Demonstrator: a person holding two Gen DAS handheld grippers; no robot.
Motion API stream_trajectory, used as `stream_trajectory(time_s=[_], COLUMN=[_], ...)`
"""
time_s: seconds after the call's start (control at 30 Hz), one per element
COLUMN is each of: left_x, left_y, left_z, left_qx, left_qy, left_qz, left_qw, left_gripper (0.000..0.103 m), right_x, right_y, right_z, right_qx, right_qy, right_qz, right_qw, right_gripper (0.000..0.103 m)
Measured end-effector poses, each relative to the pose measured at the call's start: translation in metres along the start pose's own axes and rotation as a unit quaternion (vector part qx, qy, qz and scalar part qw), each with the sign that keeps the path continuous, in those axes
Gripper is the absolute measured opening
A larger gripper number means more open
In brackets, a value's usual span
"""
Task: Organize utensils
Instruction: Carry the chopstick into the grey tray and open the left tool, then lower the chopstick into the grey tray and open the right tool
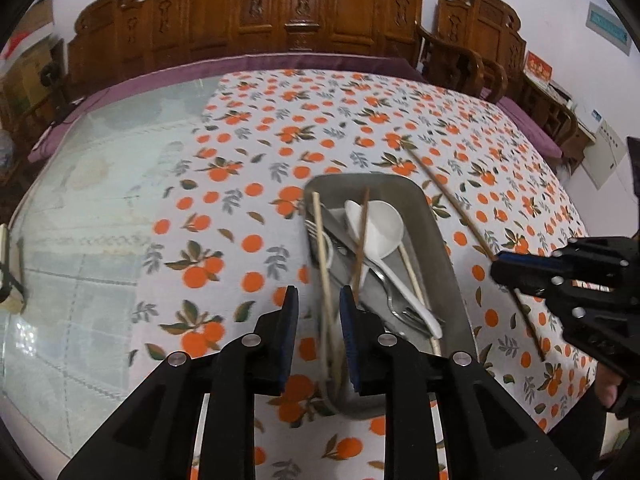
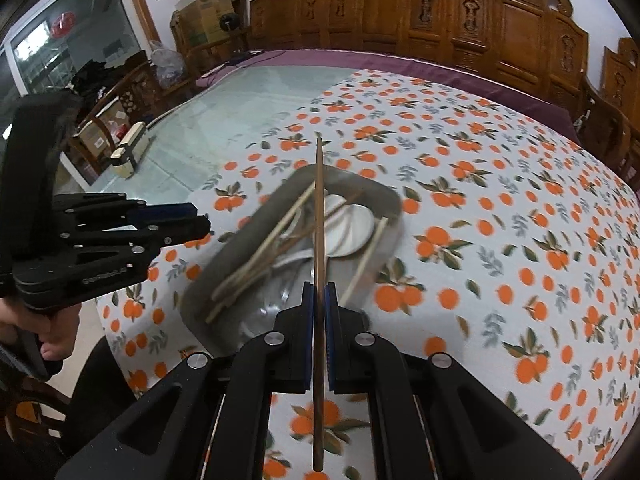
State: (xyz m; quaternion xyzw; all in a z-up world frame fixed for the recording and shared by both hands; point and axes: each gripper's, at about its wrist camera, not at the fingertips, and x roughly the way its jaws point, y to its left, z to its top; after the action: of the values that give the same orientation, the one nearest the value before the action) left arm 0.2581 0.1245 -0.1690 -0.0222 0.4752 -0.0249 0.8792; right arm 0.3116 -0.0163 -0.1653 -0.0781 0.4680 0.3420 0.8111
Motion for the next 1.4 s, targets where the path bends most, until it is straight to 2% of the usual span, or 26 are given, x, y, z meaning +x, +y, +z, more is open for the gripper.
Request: stream_trajectory(time_s=[0.5,0.77,1.1,1.23,1.4], left_x=[-0.032,-0.037,-0.038,-0.039,-0.039], left_y=[0.041,0.043,0.04,0.04,0.04], left_z=[-0.004,-0.005,-0.007,-0.008,-0.007], left_qx=[-0.027,-0.031,-0.031,-0.031,-0.031], left_qy=[-0.028,-0.036,-0.034,-0.034,-0.035], left_qz=[0.015,0.015,0.016,0.015,0.015], left_qw=[0.9991,0.9988,0.9988,0.9988,0.9988], left_gripper=[0.025,0.032,0.033,0.033,0.033], right_x=[0.035,0.058,0.076,0.078,0.082], right_y=[0.026,0.016,0.006,0.0,0.004], right_z=[0.024,0.02,0.013,0.018,0.022], right_qx=[0.011,0.045,0.094,0.129,0.131], right_qy=[-0.001,0.02,0.029,0.025,0.029], right_qz=[0.006,0.002,0.004,0.022,0.033], right_qw=[1.0,0.999,0.995,0.991,0.99], right_gripper=[0.006,0.006,0.006,0.006,0.008])
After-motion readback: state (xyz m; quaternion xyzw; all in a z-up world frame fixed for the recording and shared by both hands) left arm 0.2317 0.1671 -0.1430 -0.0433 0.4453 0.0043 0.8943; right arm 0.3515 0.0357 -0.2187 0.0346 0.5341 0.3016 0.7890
